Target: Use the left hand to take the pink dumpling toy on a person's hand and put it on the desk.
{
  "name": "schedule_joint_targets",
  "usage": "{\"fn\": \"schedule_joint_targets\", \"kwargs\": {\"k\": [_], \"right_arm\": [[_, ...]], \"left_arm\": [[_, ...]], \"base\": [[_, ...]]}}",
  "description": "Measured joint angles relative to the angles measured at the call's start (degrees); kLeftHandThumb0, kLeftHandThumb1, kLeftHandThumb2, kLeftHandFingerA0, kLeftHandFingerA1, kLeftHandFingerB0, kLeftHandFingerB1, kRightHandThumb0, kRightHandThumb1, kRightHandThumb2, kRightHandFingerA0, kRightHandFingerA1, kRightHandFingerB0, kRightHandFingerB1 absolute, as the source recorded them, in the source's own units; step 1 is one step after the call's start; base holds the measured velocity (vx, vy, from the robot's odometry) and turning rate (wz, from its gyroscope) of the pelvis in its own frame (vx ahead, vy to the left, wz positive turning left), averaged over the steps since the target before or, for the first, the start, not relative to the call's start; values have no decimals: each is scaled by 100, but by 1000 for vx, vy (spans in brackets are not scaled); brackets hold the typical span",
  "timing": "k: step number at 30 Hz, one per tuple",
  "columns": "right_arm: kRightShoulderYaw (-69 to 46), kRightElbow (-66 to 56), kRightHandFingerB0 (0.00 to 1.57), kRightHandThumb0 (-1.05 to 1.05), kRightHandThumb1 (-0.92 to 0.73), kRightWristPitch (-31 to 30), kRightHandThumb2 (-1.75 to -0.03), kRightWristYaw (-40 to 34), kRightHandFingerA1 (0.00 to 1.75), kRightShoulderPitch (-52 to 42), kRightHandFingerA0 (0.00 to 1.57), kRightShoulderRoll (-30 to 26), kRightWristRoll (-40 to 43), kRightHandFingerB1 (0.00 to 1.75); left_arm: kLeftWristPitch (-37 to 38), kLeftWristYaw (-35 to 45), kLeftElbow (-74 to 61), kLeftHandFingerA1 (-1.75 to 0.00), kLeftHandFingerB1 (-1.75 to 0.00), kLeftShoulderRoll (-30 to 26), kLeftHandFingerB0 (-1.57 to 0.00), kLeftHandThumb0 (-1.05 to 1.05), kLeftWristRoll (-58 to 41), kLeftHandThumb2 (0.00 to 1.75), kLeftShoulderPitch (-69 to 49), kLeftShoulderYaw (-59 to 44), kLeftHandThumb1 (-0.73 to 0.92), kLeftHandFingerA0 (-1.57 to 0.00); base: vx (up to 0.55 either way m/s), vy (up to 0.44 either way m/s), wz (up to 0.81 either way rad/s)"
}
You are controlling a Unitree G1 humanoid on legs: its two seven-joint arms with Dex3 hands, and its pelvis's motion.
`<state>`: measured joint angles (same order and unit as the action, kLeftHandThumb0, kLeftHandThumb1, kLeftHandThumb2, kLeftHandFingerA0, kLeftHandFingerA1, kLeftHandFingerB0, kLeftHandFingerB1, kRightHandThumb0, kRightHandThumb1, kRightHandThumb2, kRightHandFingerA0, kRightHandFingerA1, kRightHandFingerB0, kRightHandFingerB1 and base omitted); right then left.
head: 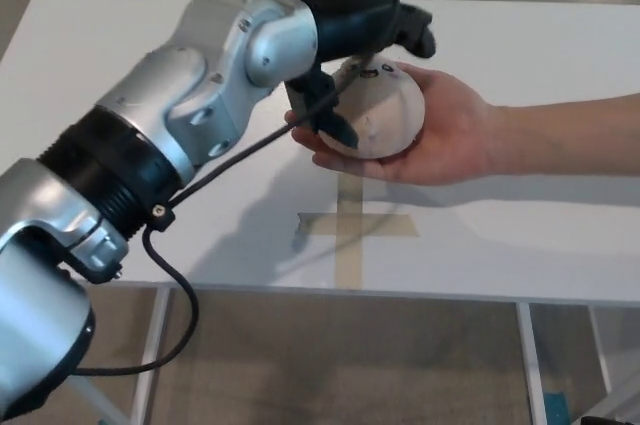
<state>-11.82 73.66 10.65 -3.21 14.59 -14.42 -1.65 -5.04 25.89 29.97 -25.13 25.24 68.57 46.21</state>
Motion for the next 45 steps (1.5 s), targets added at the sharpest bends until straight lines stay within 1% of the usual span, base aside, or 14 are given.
{"fn": "schedule_joint_targets", "kwargs": {"k": [8, 9, 10, 11, 15, 16, 17, 19, 20, 36, 38, 39, 40, 45], "right_arm": [[1, 0, 51, -17, -65, 0, -59, 16, 46, 4, 63, 3, 1, 42], [3, 0, 52, -17, -65, -1, -59, 22, 46, 5, 63, 3, 1, 42], [7, 0, 52, -17, -65, -1, -59, 29, 46, 7, 63, 4, 1, 42], [10, 0, 52, -17, -65, -2, -59, 35, 46, 10, 63, 5, 1, 43], [32, 0, 52, -17, -65, -8, -59, 72, 46, 44, 63, 7, 1, 43], [35, 1, 52, -17, -65, -9, -59, 80, 46, 54, 63, 7, 1, 43], [36, 1, 52, -18, -65, -10, -59, 84, 46, 60, 63, 7, 1, 43], [41, 1, 52, -18, -65, -14, -59, 98, 46, 81, 63, 7, 1, 43], [41, 1, 52, -18, -65, -14, -59, 98, 46, 81, 63, 7, 1, 43], [55, 2, 53, -17, -65, -68, -59, 116, 47, 135, 64, 6, 2, 43], [57, 1, 52, -17, -66, -68, -59, 118, 46, 137, 63, 6, 1, 43], [60, 1, 52, -17, -66, -69, -59, 121, 46, 138, 63, 6, 1, 43], [60, 1, 52, -17, -66, -69, -59, 126, 46, 139, 63, 6, 1, 43], [58, 1, 52, -17, -66, -73, -59, 162, 46, 141, 62, -6, 3, 43]], "left_arm": [[-97, -361, 525, -38, -36, 309, -22, -45, 719, 64, 74, 529, 44, -24], [-109, -417, 603, -51, -50, 382, -10, -23, 817, 89, 74, 590, 35, -10], [-120, -464, 671, -51, -50, 449, -10, -23, 907, 89, 74, 649, 35, -10], [-125, -495, 716, -39, -36, 496, -19, -45, 977, 65, 74, 689, 43, -24], [-122, -672, 983, -49, -38, 766, -23, -44, 1351, 66, 74, 827, 40, -51], [-112, -706, 1035, -96, -33, 817, -40, -30, 1414, 57, 73, 827, 55, -83], [-105, -726, 1064, -139, -37, 843, -51, -27, 1446, 59, 72, 824, 57, -81], [-62, -824, 1148, -152, -39, 953, -55, -27, 1516, 60, 38, 708, 58, -80], [-62, -824, 1148, -164, -46, 953, -71, -28, 1516, 59, 38, 708, 63, -78], [350, -1263, 957, -152, -49, 971, -79, -29, 1715, 60, -230, -174, 61, -75], [377, -1296, 929, -151, -45, 969, -72, -29, 1735, 59, -252, -221, 59, -75], [400, -1318, 895, -130, -63, 962, -74, -35, 1751, 81, -279, -262, 49, -94], [412, -1328, 859, -152, -50, 951, -82, -31, 1755, 59, -298, -294, 58, -75], [529, -1514, 793, -155, -49, 864, -80, -28, 1802, 58, -322, -543, 56, -72]], "base": [[0, 0, 0], [0, 0, 0], [0, 0, 0], [0, 0, 0], [0, 0, 0], [0, 0, 0], [0, 0, 0], [0, 0, 0], [0, 0, 0], [0, 0, 0], [0, 0, 0], [0, 0, 0], [0, 0, 0], [0, 0, 0]]}}
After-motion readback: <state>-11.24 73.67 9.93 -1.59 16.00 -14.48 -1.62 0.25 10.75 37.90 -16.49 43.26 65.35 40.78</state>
